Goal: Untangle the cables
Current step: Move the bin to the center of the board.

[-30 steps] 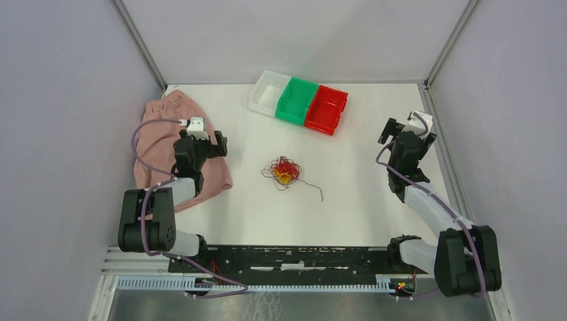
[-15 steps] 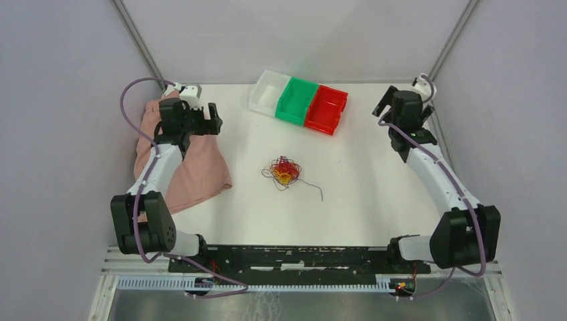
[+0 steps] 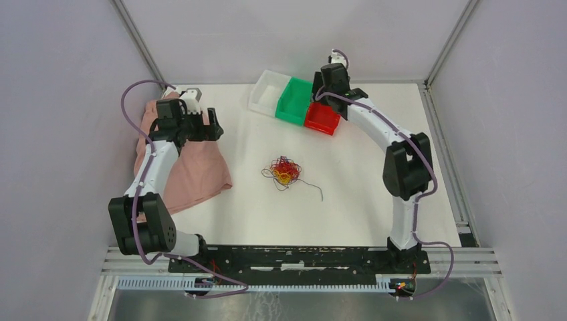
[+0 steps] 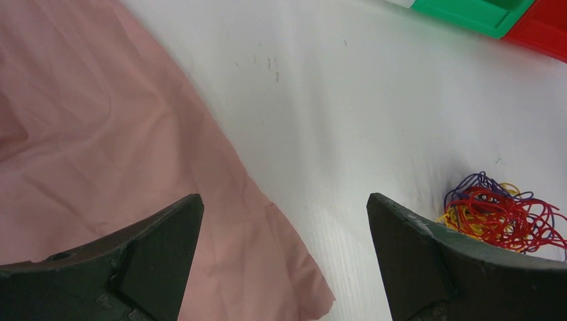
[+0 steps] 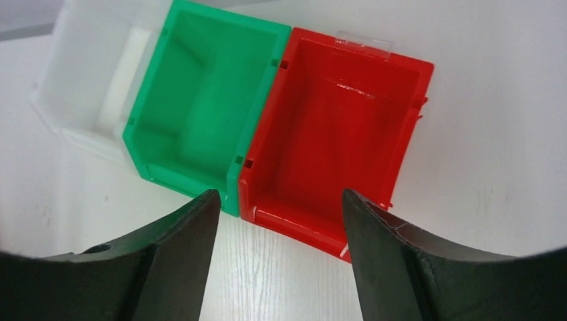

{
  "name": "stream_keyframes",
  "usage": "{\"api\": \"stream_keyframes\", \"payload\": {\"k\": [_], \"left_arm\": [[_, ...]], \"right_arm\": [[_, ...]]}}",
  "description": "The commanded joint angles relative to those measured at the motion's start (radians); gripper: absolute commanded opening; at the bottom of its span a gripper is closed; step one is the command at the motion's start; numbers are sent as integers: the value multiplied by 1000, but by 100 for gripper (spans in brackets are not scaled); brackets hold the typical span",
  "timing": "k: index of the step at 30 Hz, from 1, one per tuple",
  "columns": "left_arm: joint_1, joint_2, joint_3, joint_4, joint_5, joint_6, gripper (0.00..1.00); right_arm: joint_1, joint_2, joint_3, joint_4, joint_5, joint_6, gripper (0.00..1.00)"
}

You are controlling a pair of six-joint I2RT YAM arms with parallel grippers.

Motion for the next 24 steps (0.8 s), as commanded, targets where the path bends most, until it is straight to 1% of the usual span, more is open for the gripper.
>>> {"api": "stream_keyframes", "payload": {"k": [1,4,9,15,17,19,23,24], "left_arm": [[1,-32,37,-35,64,-3,99],[1,-26,43,-52,78,5,99],[1,-35,42,-65,101,15,99],[1,-48,35,-64,113,34,99],[1,-45,36,-65,111,34,99],[1,-41,35,-65,113,33,99],[2,-28,35,-65,117,28,99],[1,-24,35,-65,118,28,99]], "right_arm": [[11,145,157,-51,-17,-21,71],[20,236,251,-76,-28,-27,69],[32,347,357,-80,-54,-26,68],[35,415,399,-76,-53,-5,67],[37,433,409,-76,-52,-2,65],[38,448,414,-79,-52,-5,59],[41,430,382,-85,-37,-20,38],[42,410,350,-78,-32,-26,35]]}}
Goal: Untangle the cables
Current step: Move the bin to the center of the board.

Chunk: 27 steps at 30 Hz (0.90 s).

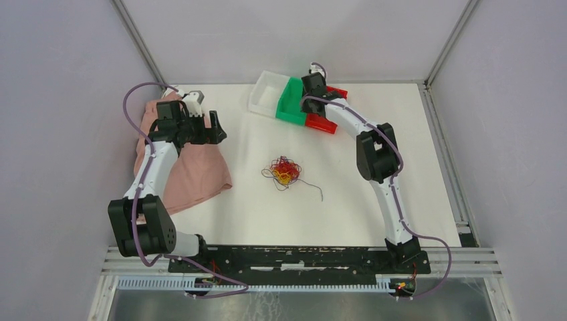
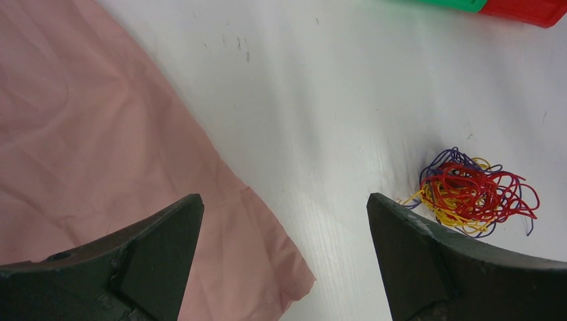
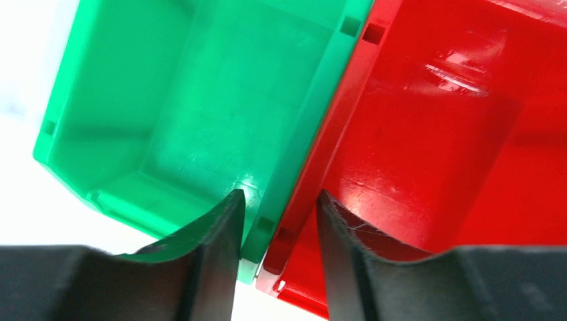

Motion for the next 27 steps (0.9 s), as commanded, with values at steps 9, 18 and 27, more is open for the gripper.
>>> {"api": "stream_keyframes", "payload": {"k": [9,18,27], "left_arm": [[0,8,29,-7,70,27,99],[1,-33,7,-64,138,56,99],[1,-75,12,-152,180,117,99]], "right_arm": [[7,-267,-360,34,141,28,15],[53,-510,-744,167,124,101,32],[76,-674,-823,211,63,36,79]]}}
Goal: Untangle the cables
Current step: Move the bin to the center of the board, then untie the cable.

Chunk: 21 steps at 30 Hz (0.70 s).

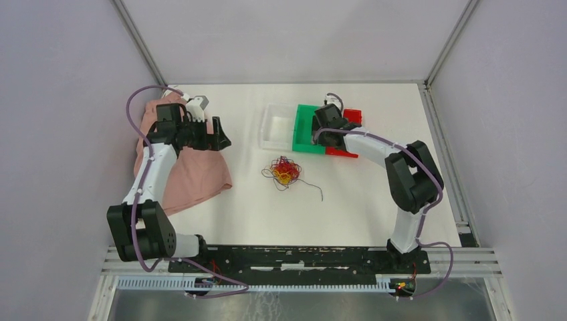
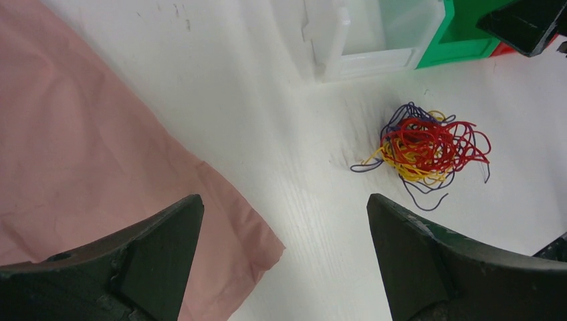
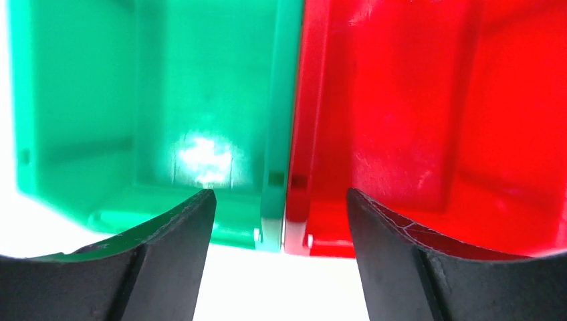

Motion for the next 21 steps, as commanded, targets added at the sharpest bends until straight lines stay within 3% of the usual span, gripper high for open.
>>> {"api": "stream_keyframes", "payload": {"k": [1,7,10,14,18,21], "left_arm": [[1,-54,13,-53,68,83,99],[1,-50,12,-99,154,146,99],[0,-35,9,-119,211,169,99],[-1,-18,10,-152,260,197,99],[-7,-26,-11,-172,271,235,99],[-28,-24,-37,-174,271,266,99]], "right_arm": [[31,-195,-54,80,-47,-50,81],[129,-306,-146,122,-308,-125,81],[151,-268,-128,124,-458,-150,80],[192,-150,-17,45,-518,-192,80],[217,-49,66,-5,-499,-180,71],[221,-29,54,-9,-486,-154,54]]}}
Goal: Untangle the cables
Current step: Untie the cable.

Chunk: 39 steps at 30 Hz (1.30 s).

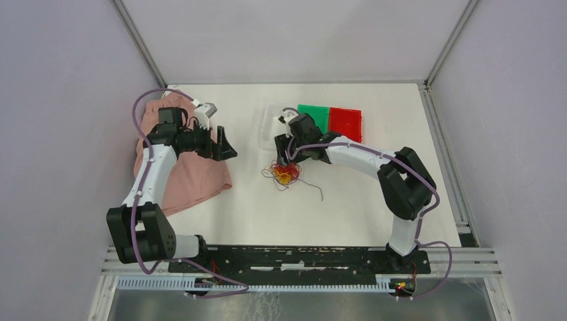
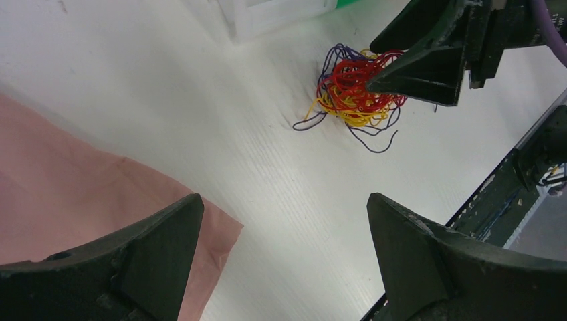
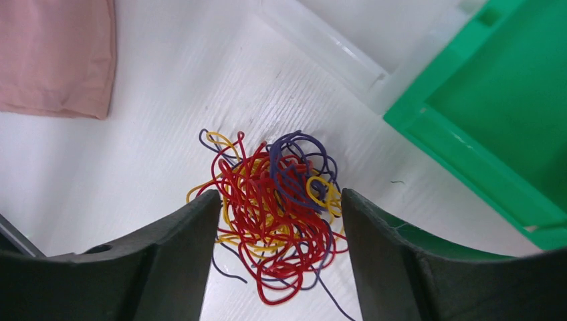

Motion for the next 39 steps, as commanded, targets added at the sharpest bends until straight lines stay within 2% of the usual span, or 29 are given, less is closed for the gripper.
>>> {"api": "stream_keyframes", "payload": {"k": [1,3,6,13,21,30,35,39], "left_arm": [[-41,3,-36,-22,42,98,99],[-92,23,-45,-22,8,119,100],[-192,70,-47,-22,-67,149,98],[-354,259,11,-1,-138,180,85],[-390,393,122,30,-122,218,74],[-395,347,110,234,-10,233,79],[-398,400,126,239,31,244,70],[-399,417,143,242,101,258,68]], "right_arm": [[9,-3,19,-14,0,17,48],[8,-30,-23,-4,30,29,40],[7,-79,-83,8,51,39,36],[3,-123,-161,-26,142,61,32],[-4,-138,-178,-21,110,65,33],[-42,-117,-149,-22,57,81,34],[-55,-108,-144,-13,28,89,33],[-58,-111,-149,-6,12,87,33]]}}
